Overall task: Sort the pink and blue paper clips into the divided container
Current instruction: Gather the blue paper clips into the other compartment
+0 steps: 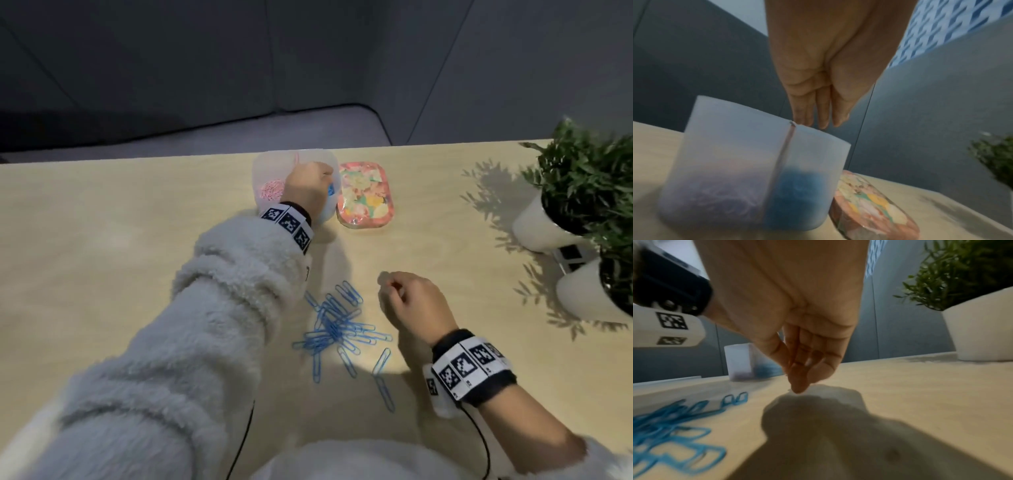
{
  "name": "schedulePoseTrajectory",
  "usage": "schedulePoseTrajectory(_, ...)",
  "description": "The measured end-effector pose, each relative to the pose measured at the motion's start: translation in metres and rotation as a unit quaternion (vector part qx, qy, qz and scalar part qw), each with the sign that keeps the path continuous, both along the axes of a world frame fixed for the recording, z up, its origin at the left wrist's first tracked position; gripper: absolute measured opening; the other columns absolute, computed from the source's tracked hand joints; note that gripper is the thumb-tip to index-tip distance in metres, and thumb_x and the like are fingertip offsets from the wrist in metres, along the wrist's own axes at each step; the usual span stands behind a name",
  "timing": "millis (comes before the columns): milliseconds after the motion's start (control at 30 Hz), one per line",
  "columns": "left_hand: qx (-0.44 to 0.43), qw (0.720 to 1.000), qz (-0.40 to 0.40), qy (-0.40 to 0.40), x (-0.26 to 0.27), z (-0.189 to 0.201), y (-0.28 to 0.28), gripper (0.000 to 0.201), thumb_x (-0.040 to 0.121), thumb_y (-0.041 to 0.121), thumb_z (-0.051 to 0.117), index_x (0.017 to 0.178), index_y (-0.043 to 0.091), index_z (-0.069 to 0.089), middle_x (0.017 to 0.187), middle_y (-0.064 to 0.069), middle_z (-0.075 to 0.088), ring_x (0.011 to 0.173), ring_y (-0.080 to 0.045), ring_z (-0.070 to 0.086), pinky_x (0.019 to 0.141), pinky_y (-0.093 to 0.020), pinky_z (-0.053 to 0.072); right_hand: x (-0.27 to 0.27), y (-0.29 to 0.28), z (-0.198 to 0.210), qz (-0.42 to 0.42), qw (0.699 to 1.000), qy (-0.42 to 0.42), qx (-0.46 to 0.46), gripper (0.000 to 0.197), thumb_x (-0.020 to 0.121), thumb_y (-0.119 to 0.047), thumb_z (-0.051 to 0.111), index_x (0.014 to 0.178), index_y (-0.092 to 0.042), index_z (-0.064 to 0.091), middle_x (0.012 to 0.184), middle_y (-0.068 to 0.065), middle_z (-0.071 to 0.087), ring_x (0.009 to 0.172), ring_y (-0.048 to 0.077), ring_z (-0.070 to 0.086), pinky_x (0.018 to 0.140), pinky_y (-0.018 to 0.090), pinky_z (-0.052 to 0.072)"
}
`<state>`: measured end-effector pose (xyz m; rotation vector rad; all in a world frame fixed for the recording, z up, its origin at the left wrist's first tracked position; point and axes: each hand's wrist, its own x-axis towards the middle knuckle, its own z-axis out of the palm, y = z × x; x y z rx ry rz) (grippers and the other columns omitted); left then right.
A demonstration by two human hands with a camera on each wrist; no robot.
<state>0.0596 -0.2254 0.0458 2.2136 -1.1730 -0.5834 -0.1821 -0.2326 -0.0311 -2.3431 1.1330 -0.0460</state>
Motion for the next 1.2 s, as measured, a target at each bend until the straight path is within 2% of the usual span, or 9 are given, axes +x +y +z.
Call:
schedulePoseTrajectory(67, -0.089, 0.995, -0.029, -0.044, -0.005, -0.011, 0.022, 0.023, 0.085, 0.005, 0.046, 0.088, 0.003, 0.069, 0.102, -0.019, 0.068, 0.100, -0.035, 0.058, 0.100, -0.036, 0.035, -0.005, 0.002, -0.009, -0.010, 1.000, 0.004, 0.030, 0.012, 0.083, -0.013, 0.054, 0.087, -0.019, 0.063, 0.097, 0.006, 0.069, 0.095, 0.030, 0.062, 0.079, 0.034, 0.046)
schedulePoseTrajectory(167, -0.031, 0.994, -0.073, -0.076, -0.015, -0.045, 0.075, 0.021, 0.085, 0.003, 0.053, 0.096, 0.007, 0.070, 0.105, -0.013, 0.065, 0.104, -0.034, 0.053, 0.092, -0.033, 0.034, -0.002, 0.004, -0.015, -0.033, 0.998, -0.029, 0.046, 0.011, 0.082, -0.009, 0.054, 0.085, -0.016, 0.063, 0.092, 0.008, 0.066, 0.092, 0.030, 0.060, 0.077, 0.030, 0.041)
schedulePoseTrajectory(300, 0.076, 0.976, -0.185, -0.082, -0.031, -0.093, 0.135, 0.059, 0.078, 0.049, 0.040, 0.116, 0.009, 0.062, 0.124, -0.018, 0.059, 0.118, -0.035, 0.054, 0.102, -0.033, 0.034, 0.020, 0.008, -0.016, -0.024, 0.998, -0.032, 0.038, 0.022, 0.082, -0.007, 0.053, 0.100, -0.004, 0.064, 0.101, 0.018, 0.060, 0.098, 0.034, 0.056, 0.087, 0.033, 0.041)
schedulePoseTrajectory(433, 0.172, 0.939, -0.262, -0.141, -0.056, -0.098, 0.162, 0.102, 0.060, 0.077, 0.031, 0.139, 0.013, 0.038, 0.150, -0.010, 0.033, 0.139, -0.031, 0.030, 0.112, -0.047, 0.028, 0.048, 0.024, -0.017, 0.051, 0.998, 0.000, 0.028, 0.024, 0.085, -0.017, 0.051, 0.103, -0.011, 0.065, 0.097, 0.017, 0.057, 0.098, 0.036, 0.053, 0.084, 0.042, 0.047)
schedulePoseTrajectory(600, 0.091, 0.964, -0.221, -0.121, -0.068, -0.101, 0.171, 0.067, 0.066, 0.042, 0.065, 0.120, 0.003, 0.057, 0.124, -0.018, 0.059, 0.116, -0.038, 0.056, 0.101, -0.038, 0.044, 0.045, 0.052, -0.016, 0.115, 0.992, -0.007, 0.050, 0.026, 0.088, -0.018, 0.050, 0.110, -0.015, 0.065, 0.103, 0.013, 0.057, 0.104, 0.030, 0.050, 0.088, 0.039, 0.045)
schedulePoseTrajectory(667, 0.059, 0.973, -0.197, -0.106, -0.066, -0.095, 0.170, 0.061, 0.077, 0.037, 0.066, 0.127, 0.007, 0.051, 0.131, -0.012, 0.053, 0.122, -0.032, 0.048, 0.107, -0.032, 0.033, 0.040, 0.044, -0.016, 0.078, 0.995, -0.030, 0.055, 0.024, 0.089, -0.020, 0.052, 0.109, -0.016, 0.065, 0.101, 0.011, 0.059, 0.103, 0.030, 0.052, 0.090, 0.037, 0.044)
schedulePoseTrajectory(867, 0.140, 0.957, -0.214, -0.135, -0.067, -0.091, 0.167, 0.110, 0.049, 0.061, 0.077, 0.136, 0.010, 0.036, 0.137, -0.008, 0.039, 0.126, -0.027, 0.038, 0.109, -0.035, 0.033, 0.038, 0.038, -0.003, 0.151, 0.982, 0.098, 0.049, 0.060, 0.065, -0.053, 0.073, 0.105, -0.014, 0.054, 0.105, 0.006, 0.047, 0.101, 0.024, 0.042, 0.085, 0.038, 0.042)
schedulePoseTrajectory(1033, 0.160, 0.954, -0.212, -0.139, -0.068, -0.089, 0.157, 0.067, 0.073, 0.040, 0.069, 0.129, 0.011, 0.047, 0.128, -0.006, 0.047, 0.117, -0.026, 0.041, 0.101, -0.034, 0.038, 0.049, 0.062, -0.006, 0.176, 0.980, 0.094, 0.009, 0.047, 0.080, -0.024, 0.063, 0.125, -0.018, 0.051, 0.119, 0.007, 0.046, 0.112, 0.027, 0.042, 0.090, 0.036, 0.044)
schedulePoseTrajectory(1200, 0.135, 0.957, -0.214, -0.141, -0.065, -0.093, 0.153, 0.034, 0.086, 0.023, 0.057, 0.116, 0.008, 0.057, 0.118, -0.010, 0.053, 0.107, -0.029, 0.047, 0.094, -0.037, 0.041, 0.055, 0.062, -0.005, 0.172, 0.981, 0.093, -0.007, 0.030, 0.091, -0.012, 0.044, 0.119, -0.013, 0.057, 0.115, 0.009, 0.052, 0.113, 0.027, 0.046, 0.088, 0.036, 0.044)
